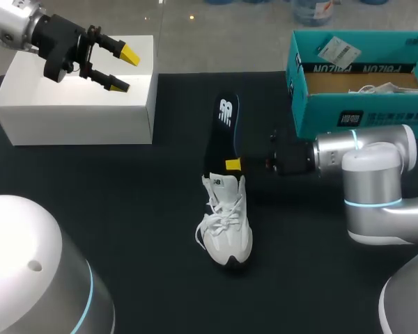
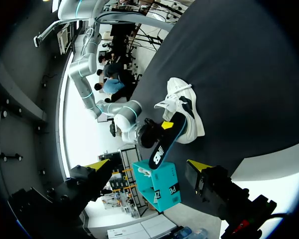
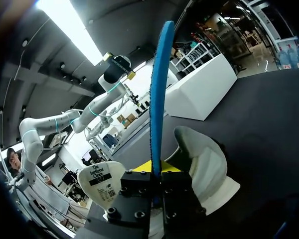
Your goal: Take the shoe out of the shoebox, open the shoe tongue, remove and reinsert the insole, then place the shoe into the shoebox
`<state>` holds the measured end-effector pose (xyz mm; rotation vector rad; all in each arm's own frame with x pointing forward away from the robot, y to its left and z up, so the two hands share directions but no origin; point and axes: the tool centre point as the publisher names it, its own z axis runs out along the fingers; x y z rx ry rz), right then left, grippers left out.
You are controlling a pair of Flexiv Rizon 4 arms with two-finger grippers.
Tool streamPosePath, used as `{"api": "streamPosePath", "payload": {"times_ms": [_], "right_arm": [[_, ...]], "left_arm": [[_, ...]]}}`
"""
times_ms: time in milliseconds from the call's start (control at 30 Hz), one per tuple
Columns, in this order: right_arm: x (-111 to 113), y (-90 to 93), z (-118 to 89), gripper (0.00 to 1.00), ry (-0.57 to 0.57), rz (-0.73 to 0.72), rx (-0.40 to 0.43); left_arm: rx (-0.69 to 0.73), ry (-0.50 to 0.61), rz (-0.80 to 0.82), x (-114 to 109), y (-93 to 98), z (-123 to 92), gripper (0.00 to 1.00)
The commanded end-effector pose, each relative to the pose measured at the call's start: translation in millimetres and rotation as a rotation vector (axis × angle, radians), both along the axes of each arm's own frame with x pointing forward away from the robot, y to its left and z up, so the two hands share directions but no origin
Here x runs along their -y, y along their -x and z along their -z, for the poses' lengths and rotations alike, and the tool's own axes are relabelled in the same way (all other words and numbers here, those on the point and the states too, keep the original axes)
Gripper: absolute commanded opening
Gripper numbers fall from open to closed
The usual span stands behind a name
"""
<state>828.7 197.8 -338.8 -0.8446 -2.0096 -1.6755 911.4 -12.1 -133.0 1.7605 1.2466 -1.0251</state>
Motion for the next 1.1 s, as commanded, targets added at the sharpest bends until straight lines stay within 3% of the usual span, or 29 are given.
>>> {"api": "streamPosePath", "payload": {"times_ms": [33,100,133,233,500,700,800,833,900,1100], "right_arm": [[-1.7,1.2,0.3,0.00,0.007,-0.005,-0.007],[-2.4,0.2,-3.1,0.00,0.011,-0.005,-0.002],[-1.9,-0.3,-3.9,0.11,0.013,-0.004,0.002],[-1.0,-1.9,-7.6,0.24,0.022,-0.001,0.012],[1.6,-5.4,-19.2,0.29,0.045,0.004,0.038],[7.8,-13.2,-31.1,0.27,0.073,0.003,0.063],[11.6,-18.3,-35.7,0.20,0.088,0.001,0.076],[12.6,-19.7,-36.3,0.16,0.094,-0.001,0.077],[13.4,-22.1,-38.2,0.00,0.104,-0.005,0.080],[15.3,-23.2,-36.6,0.00,0.135,-0.040,0.061]], "left_arm": [[0.002,-0.003,-0.001,-0.1,0.8,-0.4,1.00],[0.002,-0.003,-0.001,-0.1,0.8,-0.4,1.00],[0.002,-0.003,-0.001,-0.1,0.8,-0.4,1.00],[0.002,-0.003,-0.001,-0.1,0.8,-0.4,1.00],[0.002,-0.003,-0.001,-0.1,0.8,-0.4,1.00],[0.002,-0.003,-0.001,-0.1,0.8,-0.4,1.00],[0.002,-0.003,-0.001,-0.1,0.8,-0.4,1.00],[0.002,-0.003,-0.001,-0.1,0.8,-0.4,1.00],[0.002,-0.003,-0.001,-0.1,0.8,-0.4,1.00],[0.002,-0.003,-0.001,-0.1,0.8,-0.4,1.00]]}}
